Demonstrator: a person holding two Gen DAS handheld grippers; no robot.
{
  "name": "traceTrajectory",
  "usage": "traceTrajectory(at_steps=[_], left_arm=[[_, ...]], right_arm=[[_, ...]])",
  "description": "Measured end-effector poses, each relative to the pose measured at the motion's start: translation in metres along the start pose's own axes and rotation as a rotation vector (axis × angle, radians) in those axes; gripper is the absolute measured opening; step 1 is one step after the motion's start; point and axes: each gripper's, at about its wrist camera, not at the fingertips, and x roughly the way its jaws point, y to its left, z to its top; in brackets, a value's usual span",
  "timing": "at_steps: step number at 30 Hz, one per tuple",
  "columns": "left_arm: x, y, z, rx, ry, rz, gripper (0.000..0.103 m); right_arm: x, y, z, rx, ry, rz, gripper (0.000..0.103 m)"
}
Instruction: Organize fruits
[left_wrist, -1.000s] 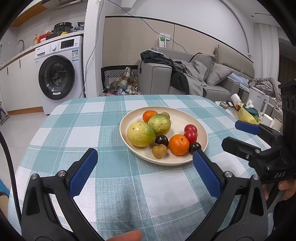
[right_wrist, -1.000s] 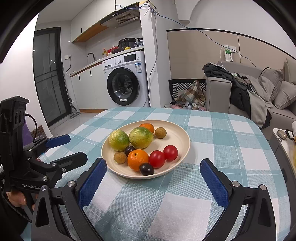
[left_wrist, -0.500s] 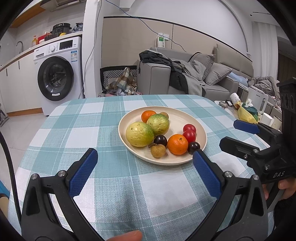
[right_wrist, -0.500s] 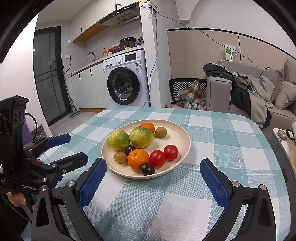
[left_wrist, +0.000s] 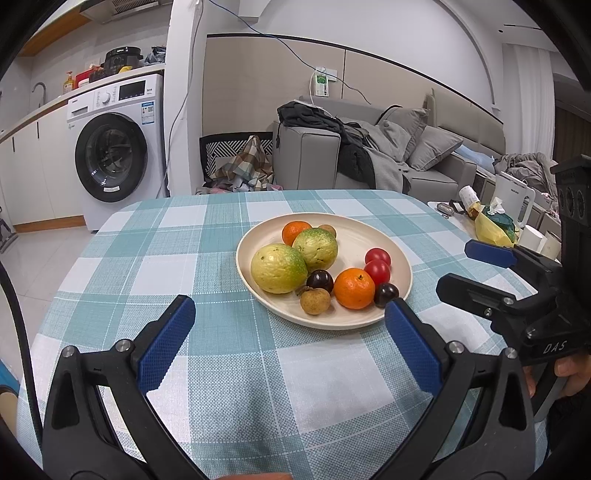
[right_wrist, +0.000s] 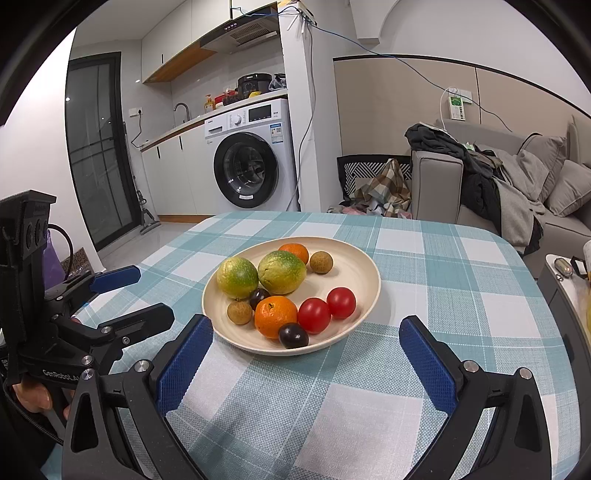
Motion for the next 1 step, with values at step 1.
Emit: traceTrajectory(at_steps=[1], left_arm=[[0.0,0.0,0.0,0.0,0.0,0.0,0.102]], right_arm=[[0.0001,0.0,0.0,0.0,0.001,0.0,0.103]])
